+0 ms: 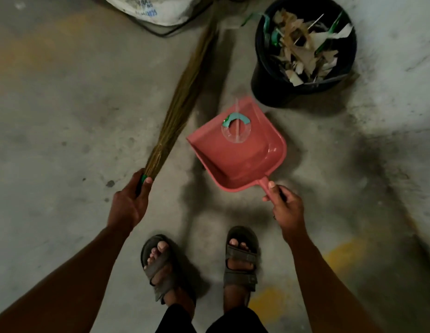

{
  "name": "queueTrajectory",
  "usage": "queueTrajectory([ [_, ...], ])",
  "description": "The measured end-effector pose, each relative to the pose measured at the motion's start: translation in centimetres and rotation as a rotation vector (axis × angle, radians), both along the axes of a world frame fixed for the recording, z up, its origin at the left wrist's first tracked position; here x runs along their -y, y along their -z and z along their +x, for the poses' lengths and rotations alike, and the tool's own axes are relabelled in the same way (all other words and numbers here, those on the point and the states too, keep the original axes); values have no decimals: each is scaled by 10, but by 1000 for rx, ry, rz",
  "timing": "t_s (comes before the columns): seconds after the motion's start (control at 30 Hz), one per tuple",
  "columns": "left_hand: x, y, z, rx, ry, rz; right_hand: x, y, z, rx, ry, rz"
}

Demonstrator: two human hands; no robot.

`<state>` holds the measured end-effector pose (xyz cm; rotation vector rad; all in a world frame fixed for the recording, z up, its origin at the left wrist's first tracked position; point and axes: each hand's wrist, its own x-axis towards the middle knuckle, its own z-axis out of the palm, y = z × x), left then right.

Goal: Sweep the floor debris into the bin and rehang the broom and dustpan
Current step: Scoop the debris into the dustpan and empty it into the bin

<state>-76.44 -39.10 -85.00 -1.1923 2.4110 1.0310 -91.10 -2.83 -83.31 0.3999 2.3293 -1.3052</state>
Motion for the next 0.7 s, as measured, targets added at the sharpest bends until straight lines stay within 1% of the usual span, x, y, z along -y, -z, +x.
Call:
queueTrajectory([
  [0.1,-8,-20,-16,24,-55,41,-6,-43,-2,-55,-7,-4],
  [0.23,-24,-38,-37,49,-25,33,-17,-104,-24,-91,5,-5],
  [0.33,-42,-49,-55,87,-16,27,-24,-149,-50,-137,-11,-21],
  [0.47,-65,-63,-71,141,-9,50,-35,-194,-92,-146,-24,-24],
  [0.57,-75,-71,-83,149,-18,81,-41,-224,-130,-168,-30,47],
  [0.7,-82,-82,-99,151,3,55,-41,-265,-185,-198,-25,195],
])
